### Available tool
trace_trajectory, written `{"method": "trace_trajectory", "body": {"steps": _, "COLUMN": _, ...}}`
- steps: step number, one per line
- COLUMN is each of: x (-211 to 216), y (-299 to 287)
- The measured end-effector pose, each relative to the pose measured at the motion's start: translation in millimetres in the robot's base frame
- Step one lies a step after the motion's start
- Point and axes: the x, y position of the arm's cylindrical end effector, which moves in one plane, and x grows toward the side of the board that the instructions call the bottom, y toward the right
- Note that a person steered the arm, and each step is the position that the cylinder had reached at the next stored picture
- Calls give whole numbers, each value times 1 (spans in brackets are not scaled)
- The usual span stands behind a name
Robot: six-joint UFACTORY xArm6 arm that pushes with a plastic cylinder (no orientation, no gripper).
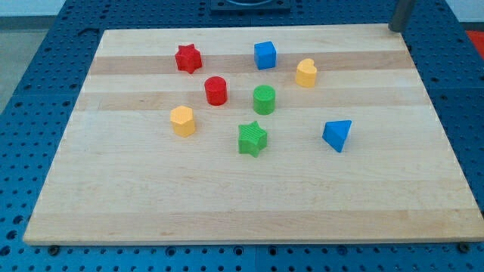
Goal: Move your arm towards top center
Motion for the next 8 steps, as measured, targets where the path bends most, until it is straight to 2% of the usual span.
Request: {"method": "trace_trajectory", "body": {"steps": 8, "x": -8, "y": -94}}
